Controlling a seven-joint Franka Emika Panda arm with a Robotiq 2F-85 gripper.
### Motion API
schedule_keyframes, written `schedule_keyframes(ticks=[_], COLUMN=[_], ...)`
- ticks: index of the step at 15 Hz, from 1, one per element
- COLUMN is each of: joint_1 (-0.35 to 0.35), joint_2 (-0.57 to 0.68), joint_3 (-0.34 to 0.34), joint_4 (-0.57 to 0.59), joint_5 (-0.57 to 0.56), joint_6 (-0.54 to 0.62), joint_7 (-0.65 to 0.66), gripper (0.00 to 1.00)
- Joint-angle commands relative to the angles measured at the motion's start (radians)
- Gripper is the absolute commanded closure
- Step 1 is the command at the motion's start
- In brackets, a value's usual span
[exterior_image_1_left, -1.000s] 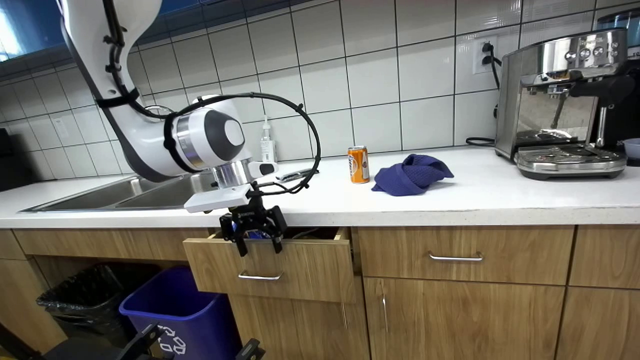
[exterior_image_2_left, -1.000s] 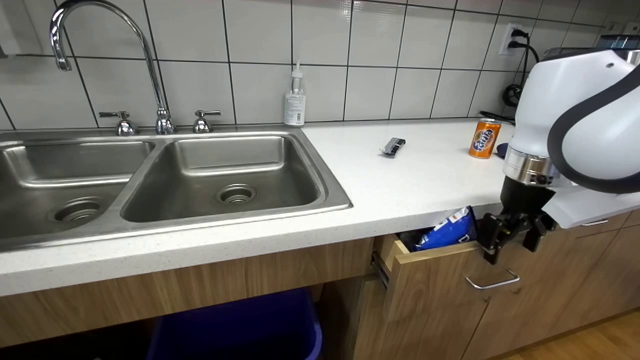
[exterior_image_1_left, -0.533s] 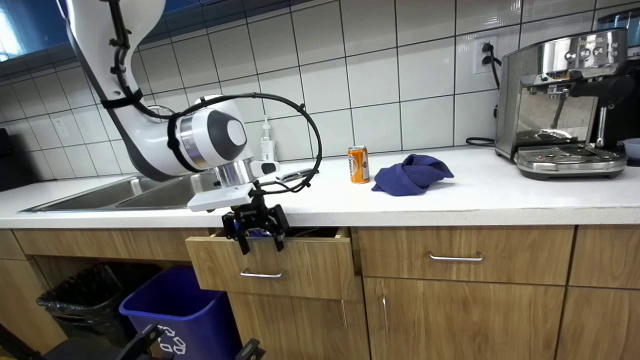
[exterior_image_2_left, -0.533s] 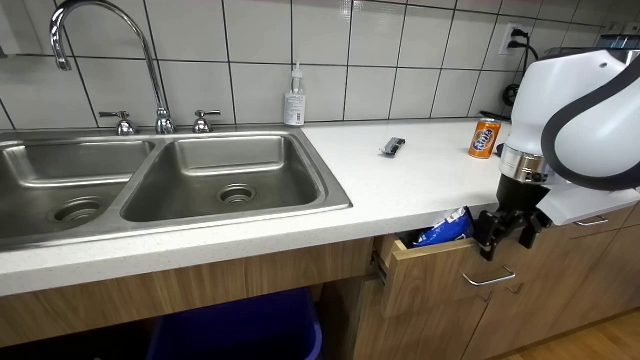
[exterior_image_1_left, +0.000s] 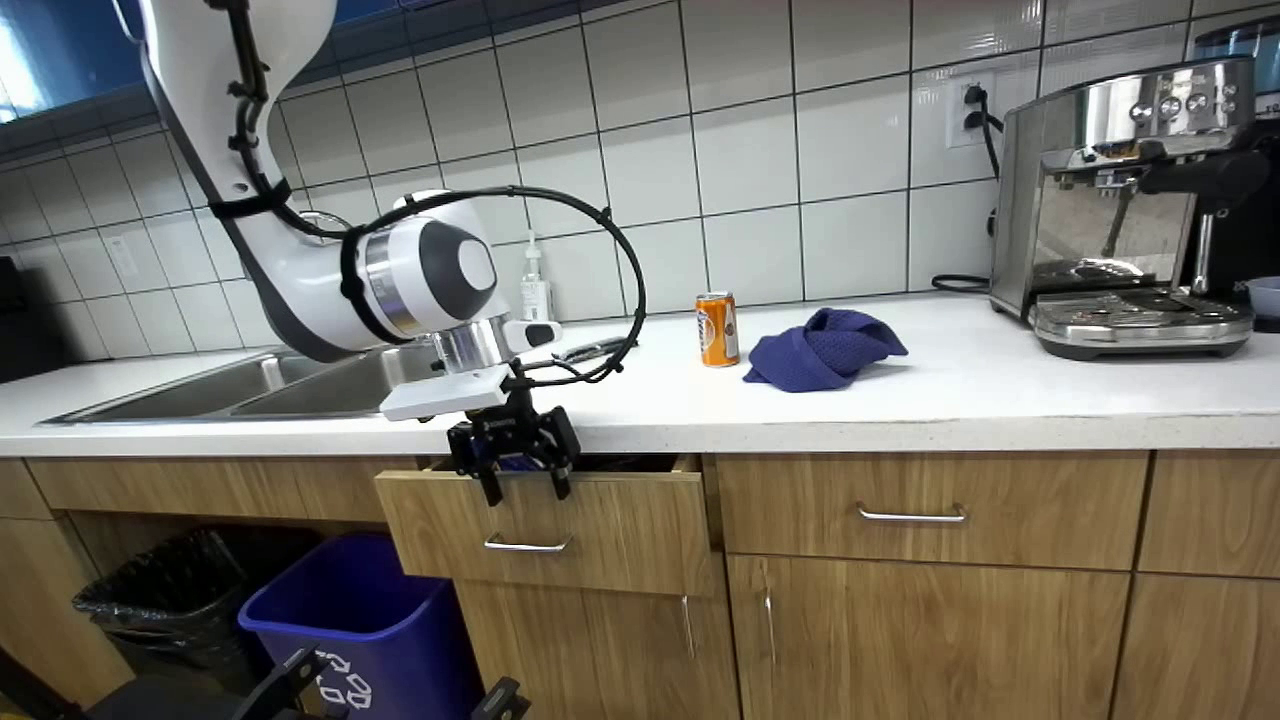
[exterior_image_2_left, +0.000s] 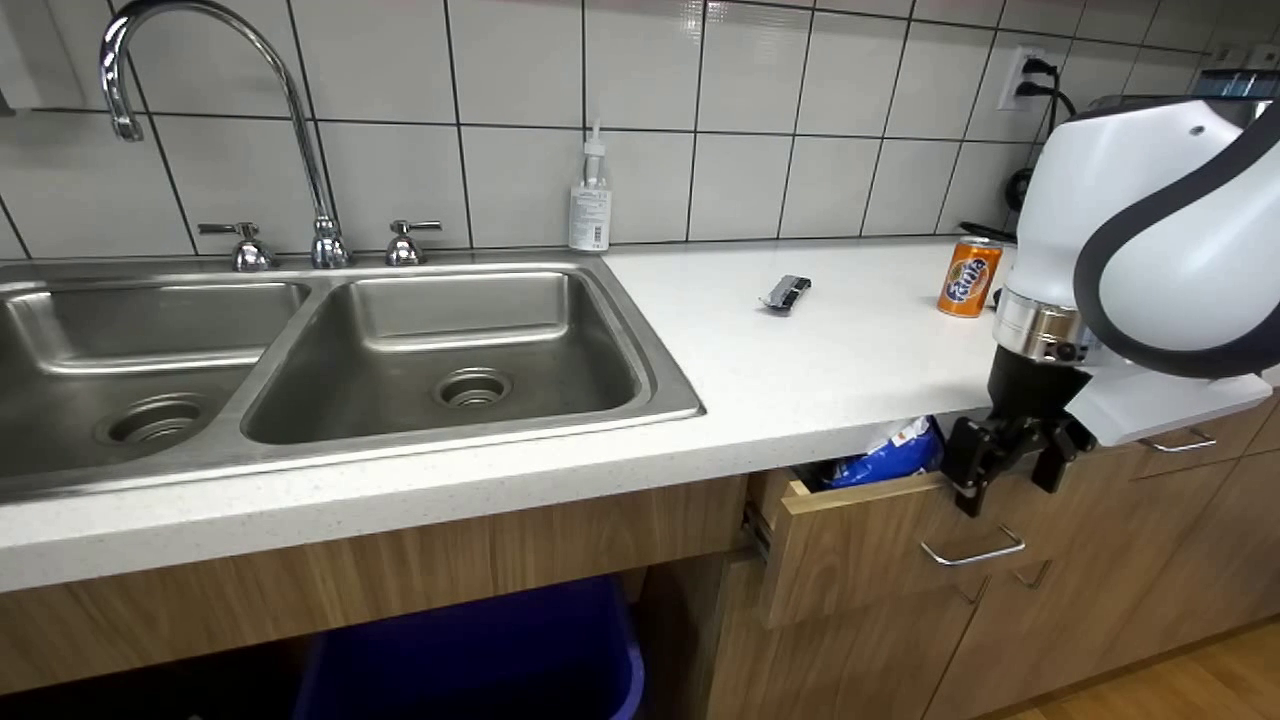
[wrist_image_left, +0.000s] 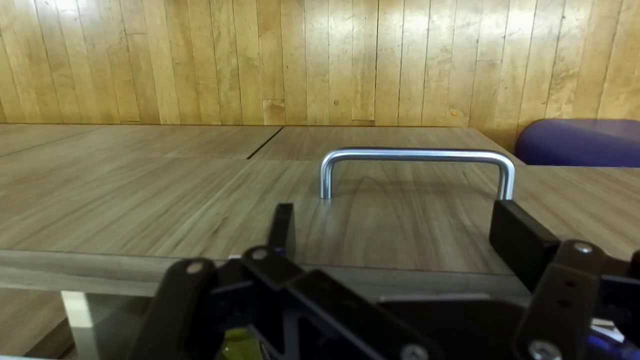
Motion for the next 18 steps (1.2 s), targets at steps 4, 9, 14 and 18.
schedule_keyframes(ticks=[4,9,14,18], joint_1=[0.000,-0.001,-0.001,0.000], joint_2=[0.034,0.040,0.053,0.060], joint_3=[-0.018,-0.022,-0.024,-0.025], joint_4=[0.062,0.070,0.089,0.100], joint_5=[0.012,0.010,0.010,0.010], joint_6=[0.007,0.007,0.009,0.007], joint_7=[-0.036,-0.035,-0.041,-0.041], gripper=[0.00,0.00,0.00,0.00])
